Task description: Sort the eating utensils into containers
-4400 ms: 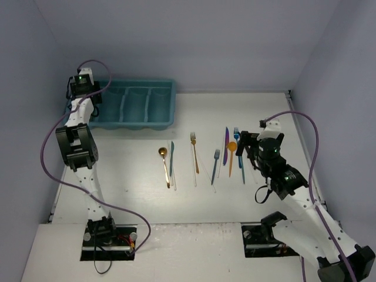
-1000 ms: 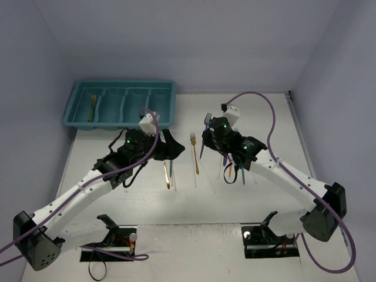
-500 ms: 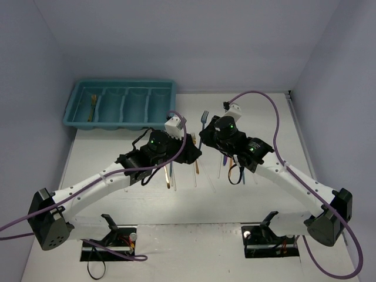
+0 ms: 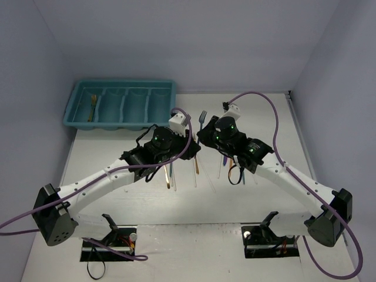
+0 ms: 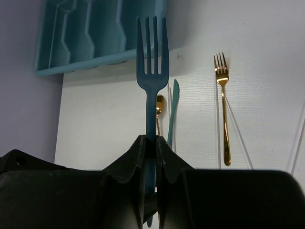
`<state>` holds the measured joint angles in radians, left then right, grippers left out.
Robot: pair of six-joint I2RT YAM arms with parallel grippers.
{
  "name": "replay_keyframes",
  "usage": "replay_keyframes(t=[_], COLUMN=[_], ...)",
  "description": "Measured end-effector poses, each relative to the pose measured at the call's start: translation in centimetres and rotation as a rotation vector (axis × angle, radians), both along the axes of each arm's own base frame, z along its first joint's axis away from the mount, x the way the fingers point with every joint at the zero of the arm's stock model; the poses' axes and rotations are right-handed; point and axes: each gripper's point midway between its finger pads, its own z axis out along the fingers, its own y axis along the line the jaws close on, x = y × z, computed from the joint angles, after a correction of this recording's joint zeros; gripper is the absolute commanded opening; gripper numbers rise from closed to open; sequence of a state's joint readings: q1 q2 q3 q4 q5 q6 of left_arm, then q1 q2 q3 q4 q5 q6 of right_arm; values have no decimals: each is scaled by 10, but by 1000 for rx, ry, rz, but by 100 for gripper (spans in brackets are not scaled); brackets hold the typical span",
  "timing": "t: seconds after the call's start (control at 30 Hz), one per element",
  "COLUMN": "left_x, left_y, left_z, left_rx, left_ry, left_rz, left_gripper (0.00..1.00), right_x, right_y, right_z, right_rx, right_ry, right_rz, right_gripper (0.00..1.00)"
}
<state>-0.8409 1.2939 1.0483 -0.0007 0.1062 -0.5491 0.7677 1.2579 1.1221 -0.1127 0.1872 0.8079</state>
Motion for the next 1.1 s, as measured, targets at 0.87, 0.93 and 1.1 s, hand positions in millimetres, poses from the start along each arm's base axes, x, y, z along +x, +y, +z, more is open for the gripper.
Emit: replay_keyframes(t=[0.87, 0.93, 1.1], left_x=[74, 91, 137], left_y=[178, 223, 324], left_z=[-20, -17, -8], left_rx=[213, 268, 438], left_ry=[44, 41, 13], left_rz=[478, 567, 749], left_gripper=[0, 0, 0], right_x=[12, 9, 4], right_y=[-75, -90, -109], right_z=[10, 4, -17], right_rx=[-72, -97, -163], right_ry=[-98, -96, -73], right_rz=[-149, -171, -188], right_gripper=[76, 76, 76])
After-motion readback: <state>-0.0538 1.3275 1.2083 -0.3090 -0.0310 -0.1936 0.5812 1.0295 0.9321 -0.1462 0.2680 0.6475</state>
